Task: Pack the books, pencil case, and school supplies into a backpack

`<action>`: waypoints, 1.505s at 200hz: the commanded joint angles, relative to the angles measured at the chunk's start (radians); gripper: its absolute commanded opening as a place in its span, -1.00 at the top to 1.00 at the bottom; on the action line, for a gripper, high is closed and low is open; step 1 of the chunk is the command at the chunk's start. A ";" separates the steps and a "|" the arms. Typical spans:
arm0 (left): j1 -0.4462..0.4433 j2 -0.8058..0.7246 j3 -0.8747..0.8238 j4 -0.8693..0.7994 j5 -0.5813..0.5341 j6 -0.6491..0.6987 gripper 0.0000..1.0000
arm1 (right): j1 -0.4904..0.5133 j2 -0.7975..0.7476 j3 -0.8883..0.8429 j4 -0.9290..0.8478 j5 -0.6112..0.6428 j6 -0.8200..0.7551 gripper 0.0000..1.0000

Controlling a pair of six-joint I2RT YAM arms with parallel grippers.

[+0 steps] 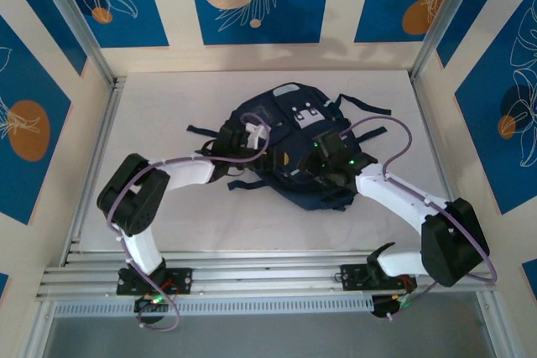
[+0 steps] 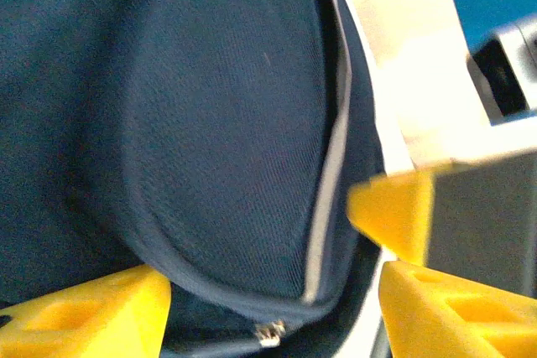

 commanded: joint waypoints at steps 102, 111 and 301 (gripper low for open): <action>-0.124 -0.019 0.043 -0.110 -0.016 -0.029 -0.28 | -0.172 -0.065 0.043 -0.047 -0.059 -0.196 -0.08; -0.110 -0.040 0.058 -0.199 -0.057 0.021 -0.30 | -0.148 -0.101 0.031 -0.075 -0.053 -0.189 -0.07; 0.028 0.083 0.237 -0.353 -0.120 0.172 -0.33 | 0.342 0.178 0.055 0.154 0.275 0.254 0.29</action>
